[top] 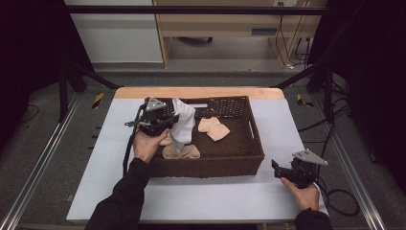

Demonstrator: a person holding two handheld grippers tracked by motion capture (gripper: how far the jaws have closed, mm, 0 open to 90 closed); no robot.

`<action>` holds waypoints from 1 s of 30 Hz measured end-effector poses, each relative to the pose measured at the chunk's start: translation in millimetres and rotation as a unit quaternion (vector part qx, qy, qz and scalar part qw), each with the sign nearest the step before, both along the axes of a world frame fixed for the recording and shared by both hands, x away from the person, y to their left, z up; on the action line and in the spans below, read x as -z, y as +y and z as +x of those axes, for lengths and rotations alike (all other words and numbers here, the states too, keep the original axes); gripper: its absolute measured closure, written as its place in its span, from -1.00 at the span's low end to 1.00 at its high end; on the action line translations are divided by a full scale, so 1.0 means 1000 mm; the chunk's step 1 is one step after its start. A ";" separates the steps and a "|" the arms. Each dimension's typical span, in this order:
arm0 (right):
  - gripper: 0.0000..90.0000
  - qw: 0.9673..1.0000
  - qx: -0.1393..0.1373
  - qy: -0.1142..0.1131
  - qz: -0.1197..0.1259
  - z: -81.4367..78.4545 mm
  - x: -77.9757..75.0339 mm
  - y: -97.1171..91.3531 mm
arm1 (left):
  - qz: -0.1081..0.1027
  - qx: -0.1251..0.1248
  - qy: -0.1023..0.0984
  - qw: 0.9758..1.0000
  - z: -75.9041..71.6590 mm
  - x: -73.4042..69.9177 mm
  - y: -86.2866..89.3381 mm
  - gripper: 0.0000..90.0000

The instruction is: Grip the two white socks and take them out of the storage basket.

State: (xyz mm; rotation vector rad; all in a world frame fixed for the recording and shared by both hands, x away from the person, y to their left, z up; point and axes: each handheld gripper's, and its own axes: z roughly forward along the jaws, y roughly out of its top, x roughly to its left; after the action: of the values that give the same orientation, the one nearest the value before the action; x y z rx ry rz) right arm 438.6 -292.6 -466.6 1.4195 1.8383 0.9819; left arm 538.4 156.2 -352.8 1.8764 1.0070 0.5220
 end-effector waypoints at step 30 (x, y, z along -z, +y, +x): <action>-0.81 1.000 -0.004 0.007 -0.006 0.001 0.002 0.001 | 0.057 0.007 0.070 0.996 0.025 0.036 -0.016 0.75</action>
State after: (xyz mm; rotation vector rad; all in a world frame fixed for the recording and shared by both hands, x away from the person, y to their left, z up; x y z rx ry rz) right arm 439.6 -291.2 -468.3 1.4160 1.8582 0.9667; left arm 563.3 140.6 -389.1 2.0422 1.0737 0.4528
